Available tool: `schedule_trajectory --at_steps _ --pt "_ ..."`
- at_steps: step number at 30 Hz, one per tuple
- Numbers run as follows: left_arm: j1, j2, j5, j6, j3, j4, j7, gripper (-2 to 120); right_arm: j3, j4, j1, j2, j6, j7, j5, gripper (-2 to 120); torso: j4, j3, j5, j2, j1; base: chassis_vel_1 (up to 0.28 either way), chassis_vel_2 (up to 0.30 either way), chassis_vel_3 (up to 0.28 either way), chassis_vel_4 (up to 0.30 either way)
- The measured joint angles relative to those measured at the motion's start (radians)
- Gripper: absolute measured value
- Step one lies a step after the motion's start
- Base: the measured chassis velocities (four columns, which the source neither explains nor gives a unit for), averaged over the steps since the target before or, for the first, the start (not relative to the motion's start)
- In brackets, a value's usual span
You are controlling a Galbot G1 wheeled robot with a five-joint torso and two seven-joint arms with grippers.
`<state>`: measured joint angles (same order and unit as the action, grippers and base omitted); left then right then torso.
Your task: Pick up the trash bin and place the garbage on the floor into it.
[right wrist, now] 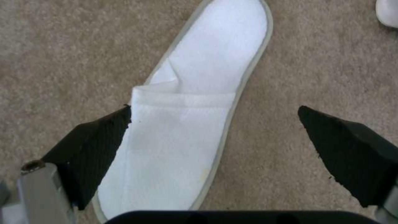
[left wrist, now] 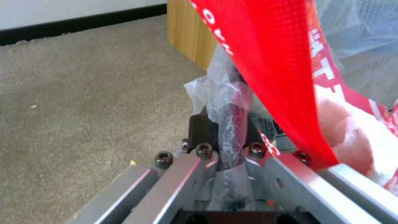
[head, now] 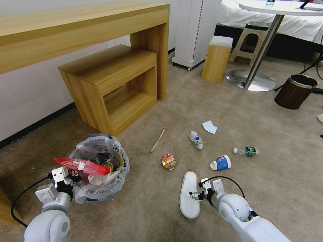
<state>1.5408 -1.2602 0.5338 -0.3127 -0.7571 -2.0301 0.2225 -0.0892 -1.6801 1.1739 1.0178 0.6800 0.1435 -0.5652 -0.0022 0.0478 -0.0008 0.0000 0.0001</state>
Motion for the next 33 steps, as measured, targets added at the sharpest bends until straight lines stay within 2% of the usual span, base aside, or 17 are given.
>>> schedule_trajectory --at_steps 17,33 --pt "-0.001 0.001 0.001 0.013 0.001 0.009 -0.006 0 0.037 0.023 -0.003 0.018 -0.017 0.016 0.010 100 0.0000 0.000 0.0000 0.000 0.000 0.000 0.000 0.000 0.000" --pt "0.001 -0.002 0.001 0.017 -0.002 0.005 -0.008 0 0.059 0.017 -0.005 0.005 -0.012 0.014 0.014 100 0.0000 0.000 0.0000 0.000 0.000 0.000 0.000 0.000 0.000"
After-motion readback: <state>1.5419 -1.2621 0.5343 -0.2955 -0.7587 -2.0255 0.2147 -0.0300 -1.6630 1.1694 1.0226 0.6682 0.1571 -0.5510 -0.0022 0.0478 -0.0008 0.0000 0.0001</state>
